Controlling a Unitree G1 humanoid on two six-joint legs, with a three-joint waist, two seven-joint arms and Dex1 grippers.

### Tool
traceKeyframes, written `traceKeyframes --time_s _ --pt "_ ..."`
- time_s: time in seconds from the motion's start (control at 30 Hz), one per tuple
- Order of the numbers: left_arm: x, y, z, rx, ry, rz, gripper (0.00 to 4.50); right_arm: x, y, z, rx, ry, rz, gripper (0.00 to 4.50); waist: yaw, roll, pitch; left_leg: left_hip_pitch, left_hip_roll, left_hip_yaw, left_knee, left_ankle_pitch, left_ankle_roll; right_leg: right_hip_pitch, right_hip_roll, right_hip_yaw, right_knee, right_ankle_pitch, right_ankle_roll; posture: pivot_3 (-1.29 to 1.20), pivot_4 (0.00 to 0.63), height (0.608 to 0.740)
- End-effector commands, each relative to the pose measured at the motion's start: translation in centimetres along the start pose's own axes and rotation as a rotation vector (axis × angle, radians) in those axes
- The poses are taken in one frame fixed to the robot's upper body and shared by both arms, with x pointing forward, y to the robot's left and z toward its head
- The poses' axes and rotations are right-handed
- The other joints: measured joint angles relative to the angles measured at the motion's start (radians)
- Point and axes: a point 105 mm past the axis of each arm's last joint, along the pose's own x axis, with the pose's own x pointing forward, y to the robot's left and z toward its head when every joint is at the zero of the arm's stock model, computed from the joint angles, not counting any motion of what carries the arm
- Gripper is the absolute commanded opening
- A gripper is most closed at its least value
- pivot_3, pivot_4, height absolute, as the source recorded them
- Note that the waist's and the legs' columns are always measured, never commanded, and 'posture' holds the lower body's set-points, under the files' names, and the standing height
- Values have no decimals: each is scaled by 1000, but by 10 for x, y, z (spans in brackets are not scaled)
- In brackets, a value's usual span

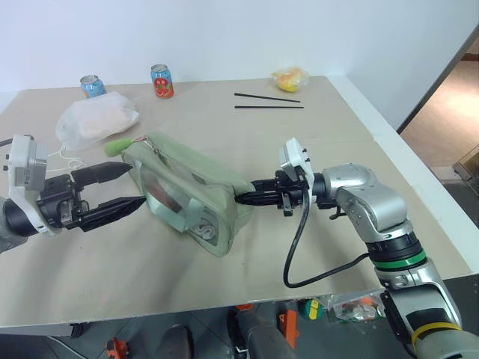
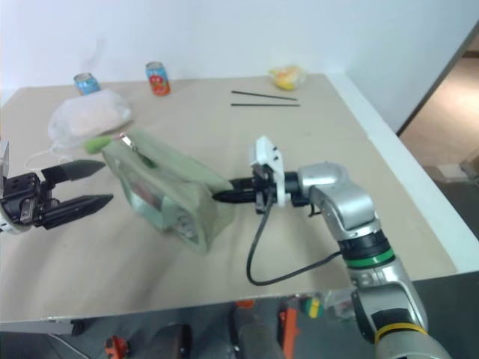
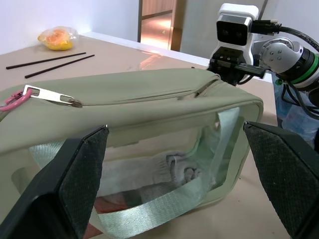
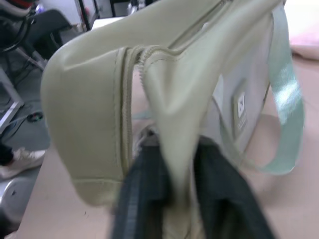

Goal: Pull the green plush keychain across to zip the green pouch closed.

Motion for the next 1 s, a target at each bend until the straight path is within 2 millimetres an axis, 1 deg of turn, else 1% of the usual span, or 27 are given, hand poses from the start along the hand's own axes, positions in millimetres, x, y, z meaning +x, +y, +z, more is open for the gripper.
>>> traceKeyframes --time_s 0.03,0.13,0.23,0.37,0.53,0.67,0.77,0.83,0.9,0.93,1.0 --pt "-8 1 14 42 -44 22 4500 -7 2 12 -88 25 58 29 0 0 0 0 0 0 0 0 0 0 0 0 0 0 0 0 150 740" --pt "-14 6 19 23 -83 44 4500 -16 -3 16 -153 76 94 29 0 0 0 1 0 0 0 0 0 0 0 0 0 0 0 0 150 740" --pt "-20 14 23 -16 -134 76 4500 -25 -13 29 -205 92 117 29 -1 0 0 1 0 0 0 0 0 0 1 0 1 0 0 0 150 740" --pt "-32 25 24 -84 -200 136 4500 -28 -27 41 -261 102 143 29 -1 0 0 2 0 1 0 0 0 -1 1 0 3 -1 -1 0 150 740" --pt "-45 33 20 -144 -226 198 4500 -15 -46 34 -333 151 137 29 -4 0 0 2 1 0 0 0 0 -1 2 -1 6 -2 -4 0 150 740" --pt "-49 33 18 -154 -222 217 4500 -4 -59 22 -378 199 115 29 -8 0 0 3 1 0 0 0 0 -1 1 0 8 -3 -5 0 150 740" --pt "-49 31 20 -152 -220 218 4500 4 -71 20 -430 197 39 29 -11 -1 0 4 1 0 0 0 0 -1 2 0 9 -3 -5 0 150 740" --pt "-48 30 21 -146 -216 216 4500 8 -78 24 -484 174 -22 29 -13 -1 0 5 1 0 0 0 0 -1 2 0 10 -3 -6 0 150 740" --pt "-48 30 21 -146 -216 216 4500 10 -81 32 -510 136 -47 732 -13 -1 0 5 1 0 0 0 0 -1 2 0 10 -3 -6 0 150 740" --pt "-48 30 21 -147 -215 216 4500 11 -82 36 -504 120 -48 991 -13 0 0 5 1 0 0 0 0 0 2 0 11 -3 -6 0 150 740" --pt "-47 30 22 -147 -214 216 4500 10 -80 39 -493 110 -33 1697 -13 0 0 5 1 0 0 1 -1 -1 2 0 11 -3 -6 0 150 740"
